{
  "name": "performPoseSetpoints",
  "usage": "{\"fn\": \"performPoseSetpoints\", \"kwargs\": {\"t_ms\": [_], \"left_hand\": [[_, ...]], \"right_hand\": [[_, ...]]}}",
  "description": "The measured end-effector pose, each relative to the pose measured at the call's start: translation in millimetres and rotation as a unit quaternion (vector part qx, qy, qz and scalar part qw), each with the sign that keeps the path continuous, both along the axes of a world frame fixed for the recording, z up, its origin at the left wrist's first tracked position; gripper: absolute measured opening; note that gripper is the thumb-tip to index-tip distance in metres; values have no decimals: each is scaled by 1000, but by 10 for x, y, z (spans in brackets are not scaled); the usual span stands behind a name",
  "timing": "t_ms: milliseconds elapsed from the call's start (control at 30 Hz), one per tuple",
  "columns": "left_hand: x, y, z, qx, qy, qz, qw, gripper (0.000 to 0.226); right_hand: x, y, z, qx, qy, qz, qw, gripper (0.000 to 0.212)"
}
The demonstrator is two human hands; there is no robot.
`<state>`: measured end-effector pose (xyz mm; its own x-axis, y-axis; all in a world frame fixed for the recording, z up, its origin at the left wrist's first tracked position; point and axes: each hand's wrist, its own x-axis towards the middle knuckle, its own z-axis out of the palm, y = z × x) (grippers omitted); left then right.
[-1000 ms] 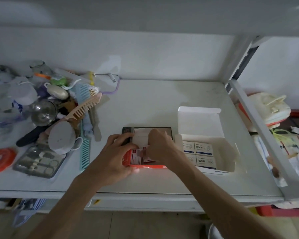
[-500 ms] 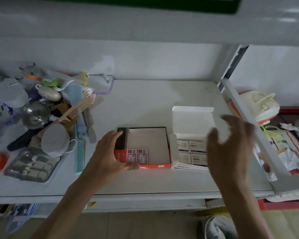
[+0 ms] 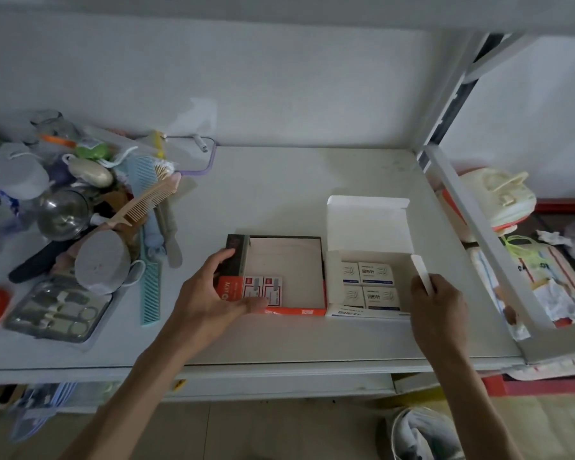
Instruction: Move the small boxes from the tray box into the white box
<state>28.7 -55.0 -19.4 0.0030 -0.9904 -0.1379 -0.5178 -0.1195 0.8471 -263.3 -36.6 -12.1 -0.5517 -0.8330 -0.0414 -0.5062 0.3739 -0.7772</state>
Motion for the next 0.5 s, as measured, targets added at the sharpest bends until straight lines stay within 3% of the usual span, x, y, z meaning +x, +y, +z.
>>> {"fn": "performPoseSetpoints", "kwargs": {"t_ms": [300, 433, 500], "left_hand": [[0, 21, 58, 6, -8, -9, 1000, 110], [-4, 124, 149, -37, 6, 0, 999, 101], [-17, 216, 255, -114, 27, 46, 992, 81]], "right_hand": [[-62, -51, 40, 21, 25, 54, 998, 22], [-136, 32, 154, 64, 58, 108, 990, 51], [-192, 84, 273, 56, 149, 74, 984, 64]]}}
